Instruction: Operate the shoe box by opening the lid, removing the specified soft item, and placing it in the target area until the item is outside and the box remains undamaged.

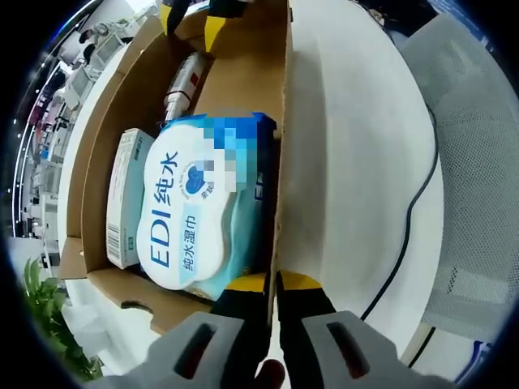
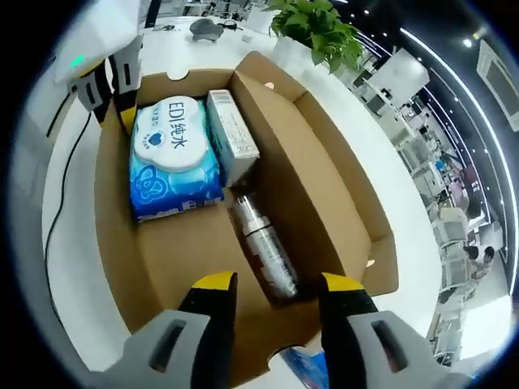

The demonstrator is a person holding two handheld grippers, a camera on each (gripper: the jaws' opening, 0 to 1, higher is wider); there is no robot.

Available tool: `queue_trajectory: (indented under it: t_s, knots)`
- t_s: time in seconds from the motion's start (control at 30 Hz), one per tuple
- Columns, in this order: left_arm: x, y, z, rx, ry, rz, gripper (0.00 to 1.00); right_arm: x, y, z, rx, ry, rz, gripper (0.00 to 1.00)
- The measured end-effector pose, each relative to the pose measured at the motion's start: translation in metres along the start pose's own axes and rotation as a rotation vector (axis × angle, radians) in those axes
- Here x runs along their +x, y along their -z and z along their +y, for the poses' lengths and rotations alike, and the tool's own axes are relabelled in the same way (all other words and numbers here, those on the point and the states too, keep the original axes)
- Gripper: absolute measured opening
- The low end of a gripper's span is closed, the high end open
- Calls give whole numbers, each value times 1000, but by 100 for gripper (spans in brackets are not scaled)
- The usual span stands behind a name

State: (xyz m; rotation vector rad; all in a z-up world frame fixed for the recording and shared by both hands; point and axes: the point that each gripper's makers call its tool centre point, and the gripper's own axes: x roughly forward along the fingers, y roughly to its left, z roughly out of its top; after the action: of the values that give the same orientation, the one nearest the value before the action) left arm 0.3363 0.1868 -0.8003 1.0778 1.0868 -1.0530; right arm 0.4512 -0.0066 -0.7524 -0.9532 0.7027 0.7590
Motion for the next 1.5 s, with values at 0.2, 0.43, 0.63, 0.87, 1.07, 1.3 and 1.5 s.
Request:
queue_trajectory:
  t_s: [0.2, 0.43, 0.63, 0.87, 1.07, 1.3, 1.5]
  knots:
    - [0, 0, 0, 1, 3, 2, 2, 8, 0, 2, -27, -15, 7, 45]
    - [0, 0, 0, 3, 2, 1, 2, 18, -2, 1, -51, -12, 28, 47]
    - [0, -1, 0, 2, 9, 4, 1, 22, 0, 2, -85, -36, 52, 42]
    - [-1, -1, 0, 3, 10, 4, 1, 24, 1, 0, -114, -38, 51, 37]
    - [0, -1, -1, 7, 14, 7, 1, 32, 4, 3, -92, -70, 62, 35]
    - [-1, -1, -1, 3, 12, 7, 1, 39, 5, 3, -64, -110, 91, 28]
    - [-1, -1, -1, 3, 8, 6, 1, 43, 6, 5, -114, -121, 91, 24]
